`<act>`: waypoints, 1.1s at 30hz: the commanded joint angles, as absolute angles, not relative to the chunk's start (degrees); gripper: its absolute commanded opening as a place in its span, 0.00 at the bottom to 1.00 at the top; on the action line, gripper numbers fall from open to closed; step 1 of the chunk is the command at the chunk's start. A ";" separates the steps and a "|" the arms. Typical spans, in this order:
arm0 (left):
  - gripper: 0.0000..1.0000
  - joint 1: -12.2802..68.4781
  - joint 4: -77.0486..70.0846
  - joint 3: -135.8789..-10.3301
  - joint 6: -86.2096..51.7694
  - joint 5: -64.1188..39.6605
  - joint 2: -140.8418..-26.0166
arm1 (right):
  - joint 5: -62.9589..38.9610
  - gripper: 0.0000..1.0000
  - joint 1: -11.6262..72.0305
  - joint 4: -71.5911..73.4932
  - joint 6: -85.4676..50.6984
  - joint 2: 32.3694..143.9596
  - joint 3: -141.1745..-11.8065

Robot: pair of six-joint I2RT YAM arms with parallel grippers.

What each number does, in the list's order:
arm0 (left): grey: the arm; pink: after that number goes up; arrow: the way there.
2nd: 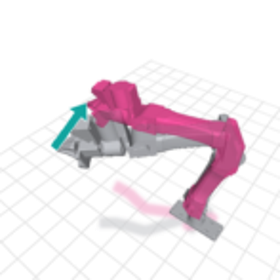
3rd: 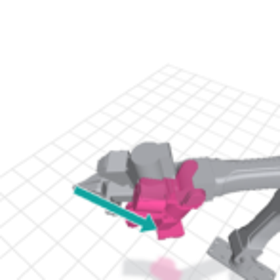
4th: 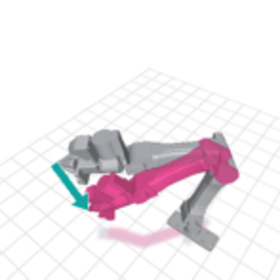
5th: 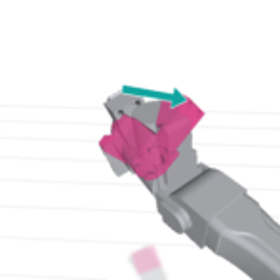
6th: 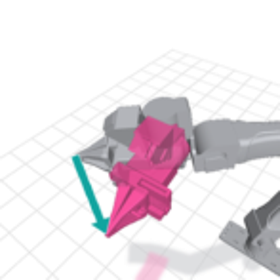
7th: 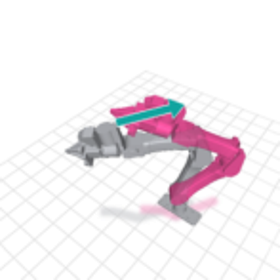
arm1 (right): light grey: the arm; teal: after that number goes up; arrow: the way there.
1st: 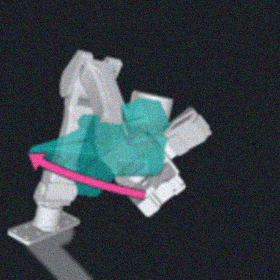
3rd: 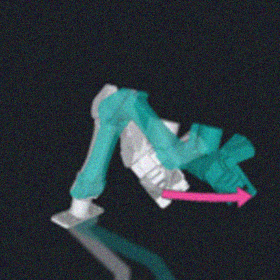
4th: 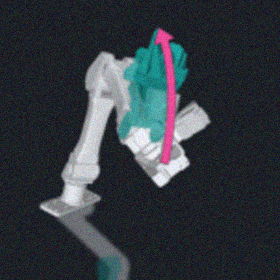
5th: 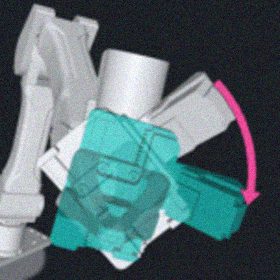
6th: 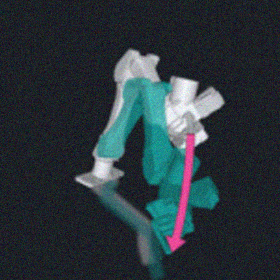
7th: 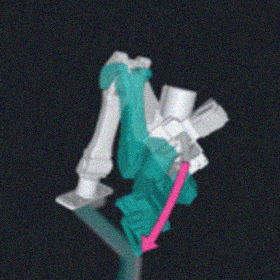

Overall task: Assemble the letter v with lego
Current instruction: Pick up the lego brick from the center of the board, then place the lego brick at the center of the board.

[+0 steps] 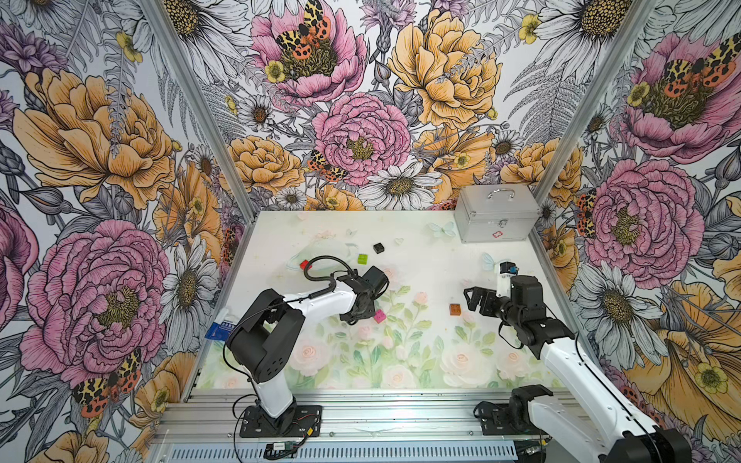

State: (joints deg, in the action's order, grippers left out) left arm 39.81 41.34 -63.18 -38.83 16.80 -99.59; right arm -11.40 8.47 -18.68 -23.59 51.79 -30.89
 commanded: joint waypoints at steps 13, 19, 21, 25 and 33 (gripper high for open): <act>0.32 39.93 43.22 -81.08 12.87 7.10 -113.88 | -11.23 0.98 18.87 -18.55 -32.93 44.77 -25.01; 0.31 39.91 43.48 -84.88 21.14 8.05 -118.95 | -8.19 0.96 23.46 -18.56 -35.79 43.83 -23.88; 0.38 39.57 43.46 -85.60 21.22 7.86 -119.55 | -6.44 0.96 25.45 -18.60 -36.56 44.18 -23.81; 0.74 37.23 43.18 -85.59 17.41 4.78 -117.30 | -2.23 0.97 30.45 -18.56 -36.91 45.62 -24.52; 0.99 31.14 34.63 -71.60 -0.33 -1.36 -96.12 | 6.08 0.96 42.58 -16.39 -34.82 54.28 -30.51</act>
State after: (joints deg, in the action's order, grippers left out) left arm 32.71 39.35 -75.33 8.93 2.33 -105.86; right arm 0.93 39.44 -19.05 -35.57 51.16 -26.30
